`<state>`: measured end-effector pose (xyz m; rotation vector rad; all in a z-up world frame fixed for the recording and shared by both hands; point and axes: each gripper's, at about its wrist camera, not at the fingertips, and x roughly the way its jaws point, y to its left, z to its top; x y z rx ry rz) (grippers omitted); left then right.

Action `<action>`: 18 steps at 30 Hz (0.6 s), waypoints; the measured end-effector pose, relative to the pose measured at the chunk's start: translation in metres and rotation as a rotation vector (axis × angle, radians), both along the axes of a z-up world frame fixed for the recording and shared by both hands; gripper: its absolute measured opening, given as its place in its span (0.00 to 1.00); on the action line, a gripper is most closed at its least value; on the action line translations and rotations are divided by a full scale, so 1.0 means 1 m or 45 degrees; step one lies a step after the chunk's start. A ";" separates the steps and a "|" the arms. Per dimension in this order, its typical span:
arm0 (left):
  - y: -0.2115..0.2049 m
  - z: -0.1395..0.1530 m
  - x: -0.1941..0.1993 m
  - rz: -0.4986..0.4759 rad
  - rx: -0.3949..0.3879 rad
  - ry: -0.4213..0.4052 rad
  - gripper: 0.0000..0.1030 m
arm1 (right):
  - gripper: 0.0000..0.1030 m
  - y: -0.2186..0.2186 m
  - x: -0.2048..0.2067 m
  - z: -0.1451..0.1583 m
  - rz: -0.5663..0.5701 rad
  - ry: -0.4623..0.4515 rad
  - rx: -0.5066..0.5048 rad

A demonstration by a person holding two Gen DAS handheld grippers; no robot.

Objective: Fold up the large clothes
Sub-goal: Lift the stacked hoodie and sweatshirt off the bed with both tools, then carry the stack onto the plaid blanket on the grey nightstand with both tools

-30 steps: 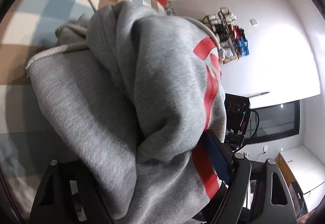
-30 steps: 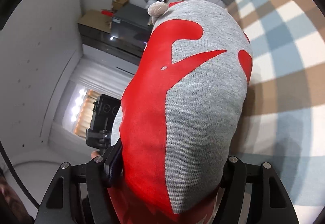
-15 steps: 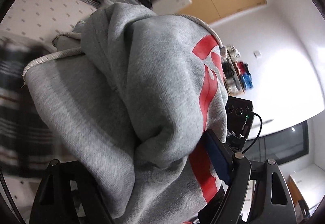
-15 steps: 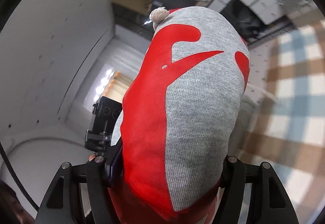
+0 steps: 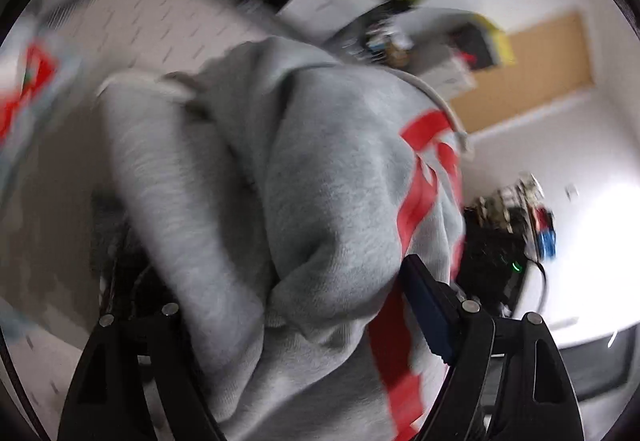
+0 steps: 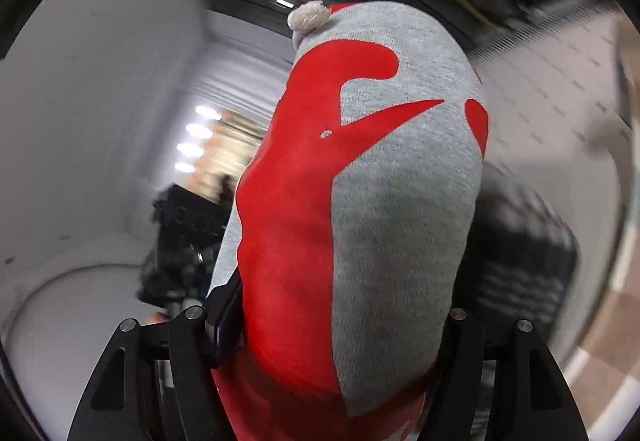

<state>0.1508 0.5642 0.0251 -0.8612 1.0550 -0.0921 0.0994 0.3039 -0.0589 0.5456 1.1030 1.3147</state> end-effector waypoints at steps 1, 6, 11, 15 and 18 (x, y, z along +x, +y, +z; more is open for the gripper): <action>0.002 -0.018 0.004 0.014 -0.023 0.052 0.76 | 0.68 0.002 -0.002 -0.009 -0.001 -0.029 -0.072; 0.015 -0.023 -0.005 0.006 -0.098 -0.060 0.77 | 0.71 -0.002 -0.015 0.010 0.038 -0.214 -0.201; 0.019 -0.008 -0.014 0.028 0.004 -0.054 0.77 | 0.72 0.002 -0.017 0.023 0.057 -0.306 -0.349; 0.035 0.014 -0.035 0.145 0.026 -0.121 0.77 | 0.73 0.014 -0.017 0.038 0.044 -0.344 -0.437; 0.033 0.033 -0.057 0.155 0.047 -0.225 0.77 | 0.74 0.015 -0.021 0.048 0.027 -0.385 -0.493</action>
